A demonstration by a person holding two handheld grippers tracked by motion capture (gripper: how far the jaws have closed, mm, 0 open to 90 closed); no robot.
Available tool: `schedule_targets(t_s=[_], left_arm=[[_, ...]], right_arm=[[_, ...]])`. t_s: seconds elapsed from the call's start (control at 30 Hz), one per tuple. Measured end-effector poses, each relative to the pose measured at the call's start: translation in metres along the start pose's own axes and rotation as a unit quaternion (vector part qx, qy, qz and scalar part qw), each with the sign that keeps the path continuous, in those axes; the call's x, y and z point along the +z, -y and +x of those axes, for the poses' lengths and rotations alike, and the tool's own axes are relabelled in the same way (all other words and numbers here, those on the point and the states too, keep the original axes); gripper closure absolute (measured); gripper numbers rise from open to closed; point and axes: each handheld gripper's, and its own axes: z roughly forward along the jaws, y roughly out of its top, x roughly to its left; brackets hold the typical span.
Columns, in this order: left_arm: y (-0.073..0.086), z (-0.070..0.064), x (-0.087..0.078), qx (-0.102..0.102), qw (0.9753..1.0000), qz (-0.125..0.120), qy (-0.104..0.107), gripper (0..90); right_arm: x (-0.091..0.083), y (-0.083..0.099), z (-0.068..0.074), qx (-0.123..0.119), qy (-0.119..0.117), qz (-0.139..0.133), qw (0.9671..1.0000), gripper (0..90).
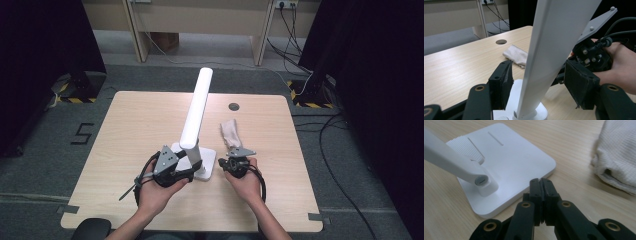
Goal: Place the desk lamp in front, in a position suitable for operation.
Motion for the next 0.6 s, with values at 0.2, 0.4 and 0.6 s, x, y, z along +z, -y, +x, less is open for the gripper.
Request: schedule_targets(t_s=[0.2,0.4,0.6], left_arm=[[0.000,0.000,0.002,0.003,1.0000,0.001,-0.004,40.6],[0.000,-0.001,0.000,0.007,1.0000,-0.001,-0.001,44.7],[-0.001,-0.002,-0.001,0.010,0.9999,-0.004,0.005,48.4]], right_arm=[[0.008,-0.003,0.006,-0.015,-0.006,0.025,0.9996,88.8],[0.010,0.000,0.010,-0.018,-0.009,0.040,0.9990,89.6],[0.013,0.000,0.014,-0.020,-0.015,0.045,0.9987,89.7]])
